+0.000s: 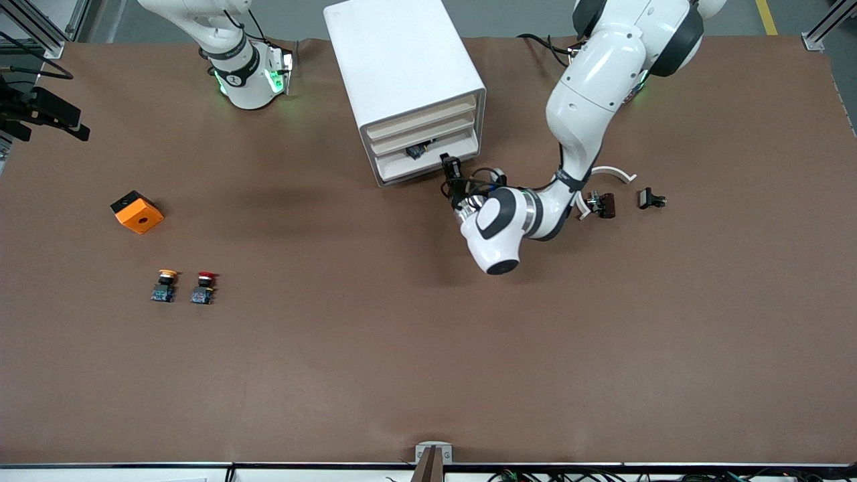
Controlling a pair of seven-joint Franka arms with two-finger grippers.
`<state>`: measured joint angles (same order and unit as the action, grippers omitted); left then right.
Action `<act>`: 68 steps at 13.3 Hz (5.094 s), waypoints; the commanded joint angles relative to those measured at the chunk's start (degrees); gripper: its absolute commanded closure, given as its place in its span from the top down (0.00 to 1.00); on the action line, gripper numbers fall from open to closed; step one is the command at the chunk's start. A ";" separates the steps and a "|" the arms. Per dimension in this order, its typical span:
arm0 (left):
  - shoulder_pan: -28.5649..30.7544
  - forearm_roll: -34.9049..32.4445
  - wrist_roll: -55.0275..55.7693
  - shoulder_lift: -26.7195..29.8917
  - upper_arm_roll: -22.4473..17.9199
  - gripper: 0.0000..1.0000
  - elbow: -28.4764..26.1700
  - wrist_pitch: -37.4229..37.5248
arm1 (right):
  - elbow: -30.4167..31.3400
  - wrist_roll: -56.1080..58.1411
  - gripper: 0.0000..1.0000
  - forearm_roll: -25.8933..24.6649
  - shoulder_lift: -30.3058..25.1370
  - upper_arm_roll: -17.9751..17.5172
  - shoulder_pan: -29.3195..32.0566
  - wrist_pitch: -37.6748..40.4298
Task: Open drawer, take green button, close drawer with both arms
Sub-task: 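Pull the drawer open with the left gripper, then withdraw the left gripper while the right gripper reaches toward the drawer, then lower the right gripper into the drawer over the green button, then grasp the green button with the right gripper while the left gripper approaches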
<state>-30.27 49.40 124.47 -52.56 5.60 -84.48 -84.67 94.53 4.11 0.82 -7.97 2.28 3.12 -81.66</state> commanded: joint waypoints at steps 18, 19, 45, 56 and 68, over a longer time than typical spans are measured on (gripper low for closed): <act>8.82 -2.79 -7.57 2.28 -6.12 1.00 11.60 -3.31 | -2.77 0.89 1.00 -0.03 4.89 0.09 -0.57 0.54; 10.04 -4.21 -8.88 2.46 -6.04 1.00 12.40 -3.05 | -2.94 1.25 1.00 -0.46 5.42 0.09 -0.57 0.28; 17.70 -50.19 -97.66 31.63 -6.30 1.00 1.00 -5.05 | 1.62 -86.70 1.00 6.30 20.60 -0.08 -46.35 -25.72; 17.44 -49.49 -103.81 39.82 -5.07 1.00 -25.20 -30.19 | 1.27 -91.92 1.00 2.87 35.47 0.01 -54.89 -37.69; 16.56 -47.74 -99.25 35.16 1.51 1.00 -29.52 -38.90 | -0.75 -91.82 1.00 2.17 40.75 0.01 -57.79 -39.63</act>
<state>-13.63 0.53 24.01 -17.31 6.19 -113.89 -122.83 95.00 -87.42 4.10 31.77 1.58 -53.88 -121.59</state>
